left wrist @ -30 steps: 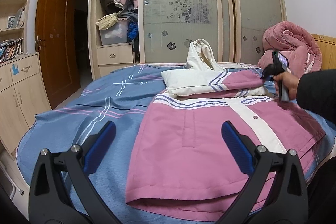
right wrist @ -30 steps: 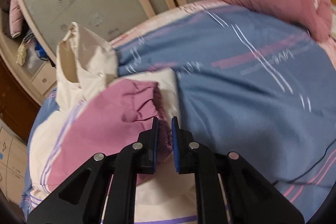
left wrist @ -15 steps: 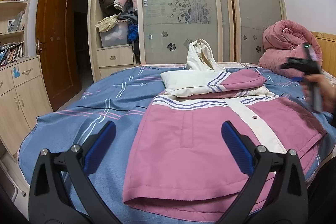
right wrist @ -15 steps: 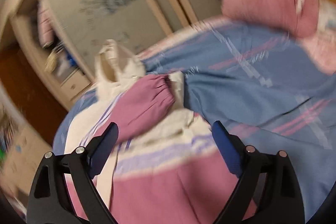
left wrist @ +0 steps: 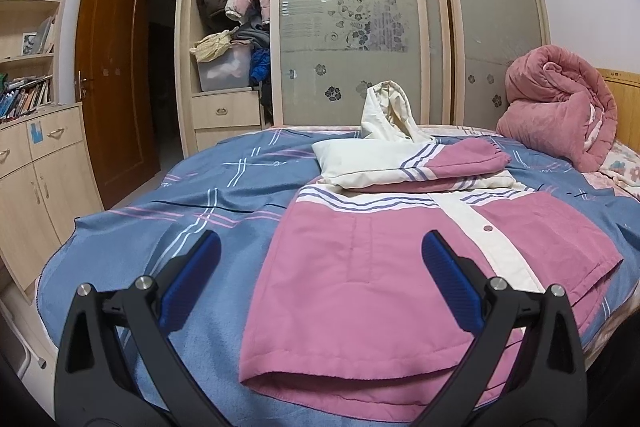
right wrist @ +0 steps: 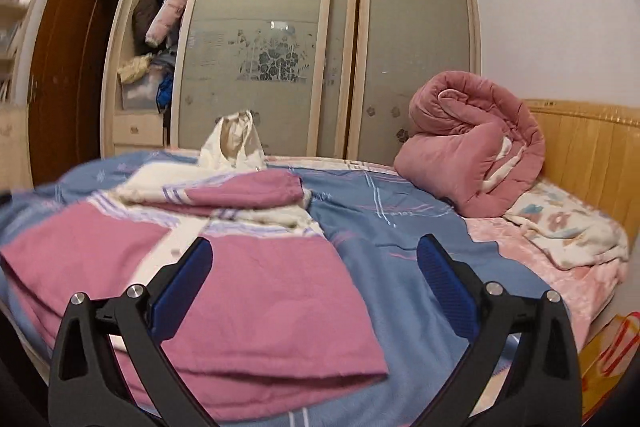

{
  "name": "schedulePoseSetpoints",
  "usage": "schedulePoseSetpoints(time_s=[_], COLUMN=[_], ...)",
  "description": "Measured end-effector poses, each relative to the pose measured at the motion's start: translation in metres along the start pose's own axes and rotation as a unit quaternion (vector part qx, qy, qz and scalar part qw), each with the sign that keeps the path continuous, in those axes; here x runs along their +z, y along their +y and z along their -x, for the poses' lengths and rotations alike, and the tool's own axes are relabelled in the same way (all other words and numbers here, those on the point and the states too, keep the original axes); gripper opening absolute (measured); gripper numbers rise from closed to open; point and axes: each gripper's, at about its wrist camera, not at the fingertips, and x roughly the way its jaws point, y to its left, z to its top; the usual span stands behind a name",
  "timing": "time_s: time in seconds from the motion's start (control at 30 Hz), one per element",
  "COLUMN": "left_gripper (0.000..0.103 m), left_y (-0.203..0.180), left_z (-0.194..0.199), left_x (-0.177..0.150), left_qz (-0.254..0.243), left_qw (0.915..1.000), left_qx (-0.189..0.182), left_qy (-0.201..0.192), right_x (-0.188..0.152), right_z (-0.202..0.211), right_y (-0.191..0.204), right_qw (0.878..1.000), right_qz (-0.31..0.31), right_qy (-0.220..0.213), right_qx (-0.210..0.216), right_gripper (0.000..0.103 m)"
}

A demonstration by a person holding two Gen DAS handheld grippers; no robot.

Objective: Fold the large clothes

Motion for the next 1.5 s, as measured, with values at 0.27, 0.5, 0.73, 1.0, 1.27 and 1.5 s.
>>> schedulePoseSetpoints(time_s=[0.27, 0.5, 0.73, 1.0, 1.27, 1.5], left_gripper=[0.101, 0.101, 0.101, 0.101, 0.101, 0.101], left_y=[-0.002, 0.002, 0.003, 0.003, 0.002, -0.021], left_z=[0.008, 0.008, 0.009, 0.010, -0.001, -0.035], left_x=[-0.001, 0.000, 0.000, 0.001, 0.005, 0.067], left_qz=[-0.013, -0.007, -0.008, -0.009, -0.010, -0.007], left_qw=[0.9997, 0.9997, 0.9997, 0.9997, 0.9996, 0.9991], left_qx=[0.019, 0.022, 0.022, 0.021, 0.013, -0.042], left_qy=[-0.007, -0.001, -0.001, 0.000, 0.023, -0.008], right_x=[-0.007, -0.008, -0.008, -0.007, -0.006, 0.000], right_z=[0.008, 0.011, 0.012, 0.011, 0.005, -0.031], right_y=[-0.002, -0.008, -0.008, -0.011, -0.001, 0.007], right_qw=[1.000, 1.000, 1.000, 1.000, 1.000, 0.994], right_qz=[0.022, 0.007, 0.004, -0.007, 0.014, 0.002], right_qy=[-0.003, -0.004, -0.001, 0.005, 0.022, 0.098], right_qx=[-0.015, -0.014, -0.013, -0.010, -0.009, 0.047], right_gripper=[0.102, 0.102, 0.102, 0.102, 0.102, 0.102])
